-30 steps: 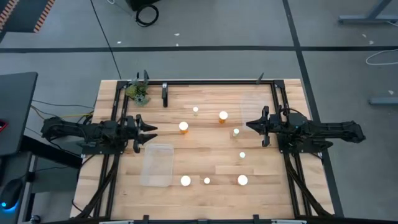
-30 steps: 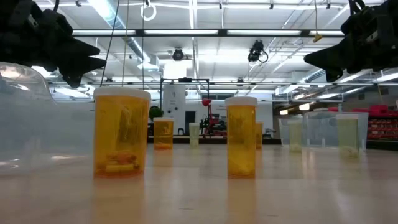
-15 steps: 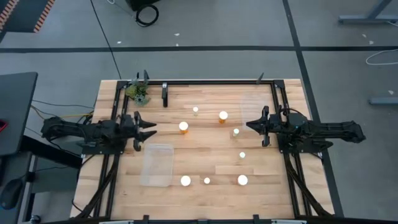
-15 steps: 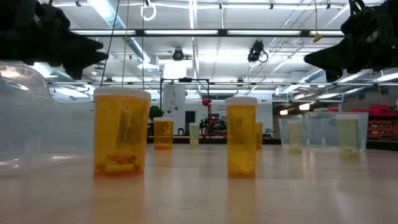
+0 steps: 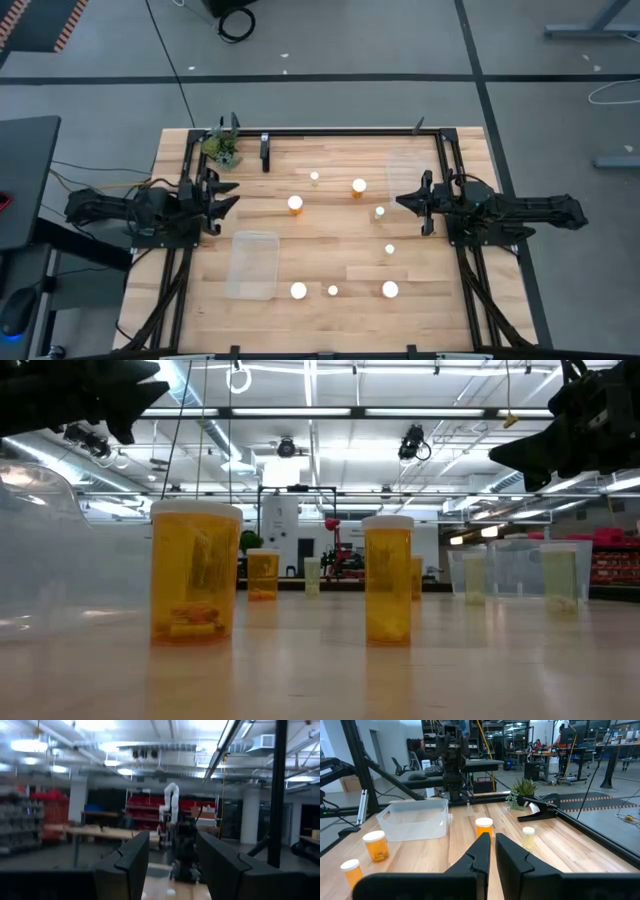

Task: Pick and place medicine bottles into bin by pill shape (circle, oval)
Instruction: Put the large orange pill bottle into the bottom transparent bin

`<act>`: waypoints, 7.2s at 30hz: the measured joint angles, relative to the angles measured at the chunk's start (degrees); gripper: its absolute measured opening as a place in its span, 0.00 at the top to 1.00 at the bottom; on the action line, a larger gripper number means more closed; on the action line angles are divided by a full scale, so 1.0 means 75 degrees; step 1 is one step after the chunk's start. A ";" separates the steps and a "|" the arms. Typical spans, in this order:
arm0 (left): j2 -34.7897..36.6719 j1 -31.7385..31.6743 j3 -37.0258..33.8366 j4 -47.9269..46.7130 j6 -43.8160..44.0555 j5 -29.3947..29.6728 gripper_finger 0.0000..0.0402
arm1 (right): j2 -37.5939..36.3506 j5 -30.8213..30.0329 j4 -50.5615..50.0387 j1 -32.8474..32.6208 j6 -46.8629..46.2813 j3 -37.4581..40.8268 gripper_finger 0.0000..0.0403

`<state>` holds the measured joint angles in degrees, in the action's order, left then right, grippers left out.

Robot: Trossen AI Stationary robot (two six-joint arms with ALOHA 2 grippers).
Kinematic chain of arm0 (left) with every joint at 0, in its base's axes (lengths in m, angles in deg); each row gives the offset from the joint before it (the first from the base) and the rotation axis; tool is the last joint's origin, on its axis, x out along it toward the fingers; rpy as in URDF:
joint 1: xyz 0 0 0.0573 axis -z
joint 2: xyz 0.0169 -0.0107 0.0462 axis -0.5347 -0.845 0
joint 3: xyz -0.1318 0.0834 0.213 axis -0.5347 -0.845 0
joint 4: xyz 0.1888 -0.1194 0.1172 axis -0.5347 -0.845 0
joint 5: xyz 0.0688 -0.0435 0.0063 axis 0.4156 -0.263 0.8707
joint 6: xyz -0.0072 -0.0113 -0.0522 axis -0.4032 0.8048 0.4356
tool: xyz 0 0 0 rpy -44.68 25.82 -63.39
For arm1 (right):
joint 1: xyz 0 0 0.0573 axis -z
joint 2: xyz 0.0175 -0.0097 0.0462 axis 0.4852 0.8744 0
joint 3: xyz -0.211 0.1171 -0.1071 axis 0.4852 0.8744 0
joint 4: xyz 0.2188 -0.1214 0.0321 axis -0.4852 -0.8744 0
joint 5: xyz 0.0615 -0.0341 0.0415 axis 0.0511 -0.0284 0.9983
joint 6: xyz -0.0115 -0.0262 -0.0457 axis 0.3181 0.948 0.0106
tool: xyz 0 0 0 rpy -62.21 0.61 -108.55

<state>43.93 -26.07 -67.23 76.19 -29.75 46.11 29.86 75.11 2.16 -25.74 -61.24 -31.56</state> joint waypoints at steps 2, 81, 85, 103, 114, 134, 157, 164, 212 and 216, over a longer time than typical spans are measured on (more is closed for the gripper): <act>-0.0346 -0.0128 -0.0001 0.0002 0.0793 0.0001 0.57 | 0.0001 0.0000 0.0000 0.0002 0.0000 0.0000 0.91; -1.1462 -0.2313 0.7533 -0.8325 0.0757 -0.2598 0.21 | 0.0003 -0.0002 0.0001 0.0000 0.0000 0.0000 0.91; -1.1992 -0.2313 0.8049 -0.8582 0.0668 -0.2629 0.21 | 0.0001 -0.0001 0.0002 0.0000 0.0000 0.0000 0.91; -1.3245 -0.2610 0.9151 -0.9225 0.0394 -0.3127 0.23 | 0.0003 0.0000 -0.0036 0.0000 0.0000 0.0000 0.91; -1.3245 -0.2604 0.9151 -0.9205 0.0394 -0.3090 0.31 | 0.0003 -0.0002 -0.0104 0.0000 0.0000 0.0000 0.91; -1.3239 -0.2603 0.9148 -0.9205 0.0411 -0.3026 0.52 | 0.0003 -0.0003 -0.0117 0.0000 0.0003 0.0000 0.91; -1.2063 -0.2587 0.9136 -0.9459 0.0481 -0.2795 0.51 | 0.0003 -0.0003 -0.0119 0.0002 0.0000 0.0000 0.91; -1.1398 -0.2589 0.9136 -0.9641 0.0552 -0.2771 0.51 | 0.0003 -0.0001 -0.0121 0.0002 0.0001 0.0000 0.91; -1.0444 -0.0782 0.9145 -1.1542 0.3554 -0.3103 0.51 | 0.0002 -0.0001 -0.0178 0.0002 0.0000 0.0000 0.91; -1.0444 -0.0613 0.9145 -1.1587 0.3866 -0.3154 0.51 | 0.0003 0.0000 -0.0178 0.0001 0.0000 0.0000 0.91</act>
<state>-34.40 -30.67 1.36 -10.71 -0.76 22.46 29.88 75.10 0.83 -25.73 -61.24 -31.56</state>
